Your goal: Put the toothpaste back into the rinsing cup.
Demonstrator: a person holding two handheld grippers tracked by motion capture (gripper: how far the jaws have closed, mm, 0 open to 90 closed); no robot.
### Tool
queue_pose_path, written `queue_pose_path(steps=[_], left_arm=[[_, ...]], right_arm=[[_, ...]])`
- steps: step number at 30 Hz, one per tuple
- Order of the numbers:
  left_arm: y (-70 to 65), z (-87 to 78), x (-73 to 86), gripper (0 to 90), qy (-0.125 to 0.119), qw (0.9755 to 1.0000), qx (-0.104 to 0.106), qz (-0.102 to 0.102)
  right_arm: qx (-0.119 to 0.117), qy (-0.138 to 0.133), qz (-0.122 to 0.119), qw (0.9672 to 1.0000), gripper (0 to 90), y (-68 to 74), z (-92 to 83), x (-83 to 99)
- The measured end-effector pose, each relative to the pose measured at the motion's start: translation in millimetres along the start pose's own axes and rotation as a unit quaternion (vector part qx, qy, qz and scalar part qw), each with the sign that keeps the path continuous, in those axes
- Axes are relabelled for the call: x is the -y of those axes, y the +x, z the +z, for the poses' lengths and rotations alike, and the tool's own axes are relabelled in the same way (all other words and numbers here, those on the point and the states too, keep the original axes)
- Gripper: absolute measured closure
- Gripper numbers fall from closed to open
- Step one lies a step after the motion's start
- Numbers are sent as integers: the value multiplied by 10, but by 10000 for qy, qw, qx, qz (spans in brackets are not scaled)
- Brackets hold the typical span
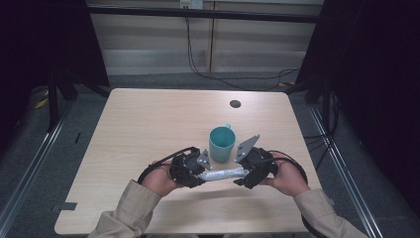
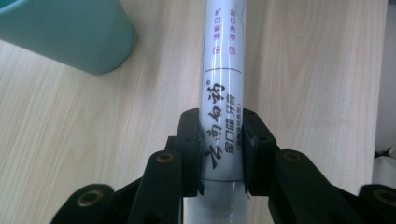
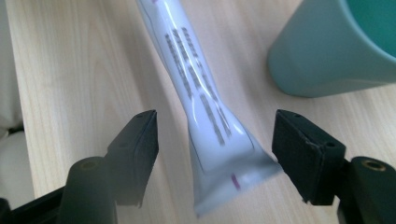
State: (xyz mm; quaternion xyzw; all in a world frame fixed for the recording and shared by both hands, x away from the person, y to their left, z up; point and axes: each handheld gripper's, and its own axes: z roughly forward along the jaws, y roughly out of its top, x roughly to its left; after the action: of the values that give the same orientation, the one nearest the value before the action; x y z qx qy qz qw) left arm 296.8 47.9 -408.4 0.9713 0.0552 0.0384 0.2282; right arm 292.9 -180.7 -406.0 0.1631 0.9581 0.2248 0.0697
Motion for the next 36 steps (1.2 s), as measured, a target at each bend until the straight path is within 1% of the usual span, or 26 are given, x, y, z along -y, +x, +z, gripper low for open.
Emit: queue_pose_path(steps=[1,2,3,5,7,9,10,11,13,14,16,18,19,20,22,23,26,27,28,29,31,32,33,34,35,36], left_arm=[[5,-2,21,727,-42,10000,-27,-57],[12,-11,35,727,-38,10000,-30,-71],[20,-19,49,727,-46,9999,-56,-74],[28,-34,86,727,-101,9998,-72,-184],[38,-40,111,727,-126,9997,-87,-212],[44,-44,131,727,-130,9996,-91,-228],[48,-44,138,727,-142,9996,-97,-233],[45,-44,142,727,-149,9995,-106,-273],[49,-52,147,727,-177,9994,-143,-262],[52,-58,149,727,-202,9993,-134,-293],[50,-67,155,727,-260,9990,-154,-316],[53,-73,158,727,-268,9990,-164,-327],[59,-79,161,727,-270,9990,-176,-318],[61,-87,166,727,-292,9988,-186,-354],[64,-95,168,727,-325,9986,-194,-370],[69,-103,167,727,-335,9986,-179,-365],[72,-113,162,726,-372,9984,-193,-391],[72,-110,163,726,-401,9980,-195,-443],[75,-111,165,726,-405,9979,-202,-453],[80,-109,167,727,-428,9977,-211,-482],[86,-106,169,726,-458,9973,-224,-520],[88,-104,166,727,-461,9973,-231,-518],[90,-103,162,727,-471,9973,-224,-512],[86,-104,156,727,-496,9971,-230,-525],[81,-107,145,727,-525,9970,-235,-522],[82,-113,135,727,-533,9970,-228,-507]], right_arm=[[23,-94,13,10000,301,-16,-7,22],[12,-183,174,9997,285,-51,-22,92],[12,-183,174,9997,285,-51,-22,92],[39,-243,327,9992,279,-76,-30,161],[19,-395,550,9977,283,-102,-33,242],[-46,-550,673,9962,284,-123,-27,296],[-47,-593,787,9951,283,-125,-2,348],[-47,-593,787,9951,283,-125,-2,348],[-64,-603,855,9945,291,-123,33,392],[-98,-633,902,9939,296,-116,45,407],[-85,-634,937,9935,300,-112,51,419],[-92,-683,1001,9926,305,-110,76,444],[-112,-721,1061,9917,306,-107,86,456],[-145,-775,1119,9906,314,-100,103,472],[-140,-773,1107,9907,315,-102,107,476],[-182,-818,1120,9902,323,-101,122,484],[-200,-850,1146,9896,341,-90,150,490],[-212,-846,1181,9892,351,-83,159,491],[-244,-896,1151,9890,358,-81,175,494],[-246,-867,1157,9892,359,-73,183,490],[-266,-903,1122,9892,363,-57,194,483],[-277,-916,1147,9888,365,-44,193,474],[-246,-962,1092,9891,365,-30,197,460],[-246,-962,1092,9891,365,-30,197,460],[-194,-957,1076,9894,366,-25,189,452],[-211,-1076,1100,9879,367,-27,177,443]])
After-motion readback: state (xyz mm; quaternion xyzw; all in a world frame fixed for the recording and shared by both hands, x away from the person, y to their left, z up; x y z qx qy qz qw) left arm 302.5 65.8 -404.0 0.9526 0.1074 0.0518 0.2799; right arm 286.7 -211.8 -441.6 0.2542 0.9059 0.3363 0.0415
